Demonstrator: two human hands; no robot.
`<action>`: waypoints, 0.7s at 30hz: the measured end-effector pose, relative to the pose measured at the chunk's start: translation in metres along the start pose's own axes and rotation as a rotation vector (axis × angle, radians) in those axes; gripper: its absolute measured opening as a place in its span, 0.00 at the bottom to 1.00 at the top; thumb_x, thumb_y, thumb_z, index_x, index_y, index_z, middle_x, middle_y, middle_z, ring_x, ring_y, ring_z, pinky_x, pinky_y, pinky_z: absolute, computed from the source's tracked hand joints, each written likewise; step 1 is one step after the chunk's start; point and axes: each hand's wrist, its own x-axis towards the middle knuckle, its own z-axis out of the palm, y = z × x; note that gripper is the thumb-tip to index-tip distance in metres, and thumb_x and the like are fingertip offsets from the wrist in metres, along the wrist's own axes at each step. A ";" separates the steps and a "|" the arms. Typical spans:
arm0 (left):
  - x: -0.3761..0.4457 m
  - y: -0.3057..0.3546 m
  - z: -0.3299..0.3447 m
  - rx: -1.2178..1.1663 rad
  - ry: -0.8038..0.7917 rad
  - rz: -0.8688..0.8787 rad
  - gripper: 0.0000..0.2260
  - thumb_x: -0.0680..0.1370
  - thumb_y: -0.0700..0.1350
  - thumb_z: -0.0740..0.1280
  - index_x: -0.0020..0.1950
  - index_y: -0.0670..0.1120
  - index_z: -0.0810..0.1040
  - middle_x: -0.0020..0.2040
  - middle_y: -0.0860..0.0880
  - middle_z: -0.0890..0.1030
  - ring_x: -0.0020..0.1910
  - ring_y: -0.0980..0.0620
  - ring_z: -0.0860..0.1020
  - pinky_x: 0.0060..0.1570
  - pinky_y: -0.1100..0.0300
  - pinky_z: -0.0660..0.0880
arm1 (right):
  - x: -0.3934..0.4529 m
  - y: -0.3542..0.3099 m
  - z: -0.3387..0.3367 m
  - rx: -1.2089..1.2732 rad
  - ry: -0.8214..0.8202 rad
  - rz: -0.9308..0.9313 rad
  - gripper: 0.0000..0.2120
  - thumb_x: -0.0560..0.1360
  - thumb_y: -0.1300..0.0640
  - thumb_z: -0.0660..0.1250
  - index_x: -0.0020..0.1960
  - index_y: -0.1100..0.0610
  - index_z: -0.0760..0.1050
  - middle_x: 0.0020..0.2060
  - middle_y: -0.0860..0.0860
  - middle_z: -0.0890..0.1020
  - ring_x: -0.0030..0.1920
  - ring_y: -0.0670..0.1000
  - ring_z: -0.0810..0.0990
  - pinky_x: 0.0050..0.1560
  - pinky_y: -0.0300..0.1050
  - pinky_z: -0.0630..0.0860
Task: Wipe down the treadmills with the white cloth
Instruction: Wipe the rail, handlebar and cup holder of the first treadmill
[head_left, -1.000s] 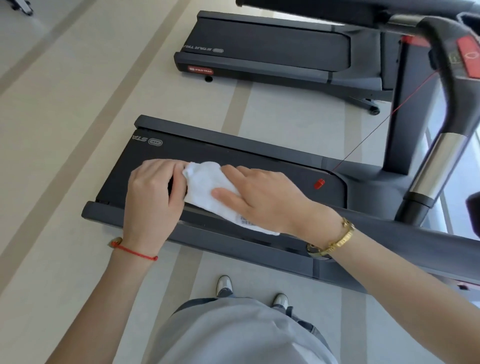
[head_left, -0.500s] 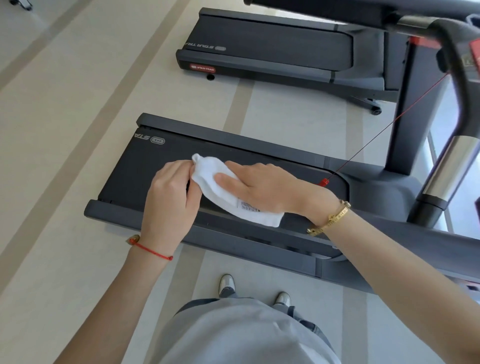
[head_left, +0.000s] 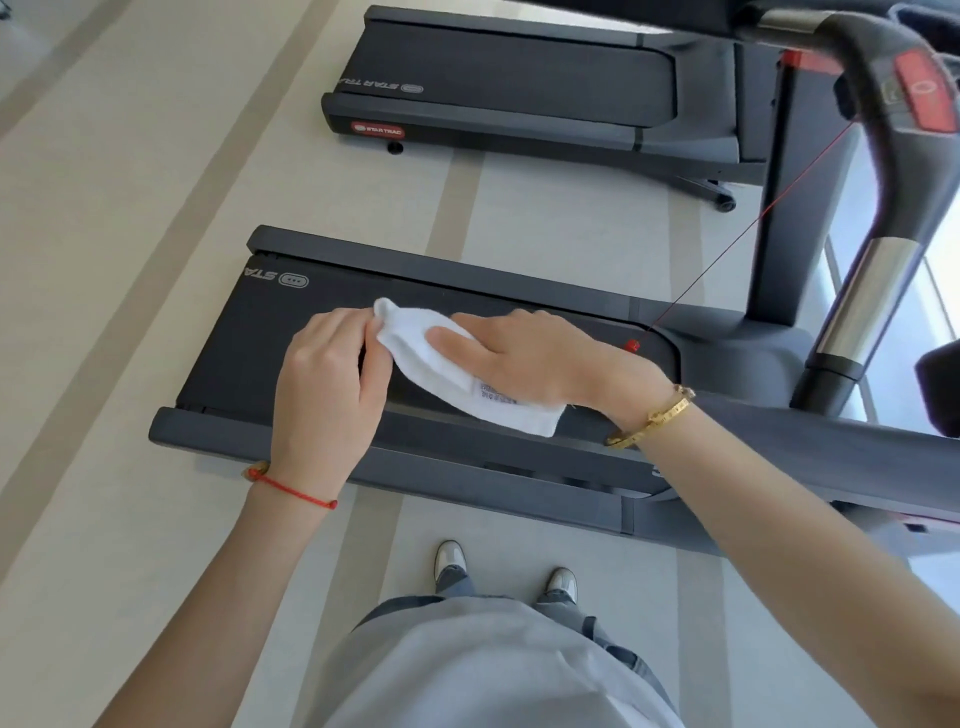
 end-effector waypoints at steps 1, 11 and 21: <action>0.000 0.000 0.000 0.001 0.002 0.000 0.17 0.83 0.45 0.54 0.49 0.37 0.79 0.46 0.43 0.82 0.45 0.45 0.77 0.47 0.58 0.71 | -0.001 -0.002 0.004 -0.013 0.045 -0.003 0.24 0.80 0.34 0.43 0.47 0.51 0.68 0.32 0.47 0.76 0.35 0.48 0.75 0.39 0.46 0.65; 0.000 0.003 -0.003 -0.007 0.004 0.075 0.16 0.85 0.42 0.55 0.54 0.40 0.82 0.52 0.46 0.84 0.53 0.47 0.80 0.60 0.50 0.74 | -0.076 0.039 0.050 -0.486 0.588 -0.058 0.30 0.81 0.34 0.50 0.67 0.56 0.71 0.48 0.53 0.77 0.41 0.56 0.73 0.44 0.53 0.72; -0.001 0.019 0.004 0.081 0.039 0.170 0.14 0.82 0.41 0.56 0.43 0.42 0.78 0.41 0.47 0.82 0.43 0.43 0.78 0.53 0.45 0.74 | -0.049 0.017 0.053 -0.423 0.757 -0.013 0.29 0.80 0.33 0.49 0.57 0.55 0.76 0.35 0.51 0.74 0.33 0.55 0.70 0.37 0.52 0.71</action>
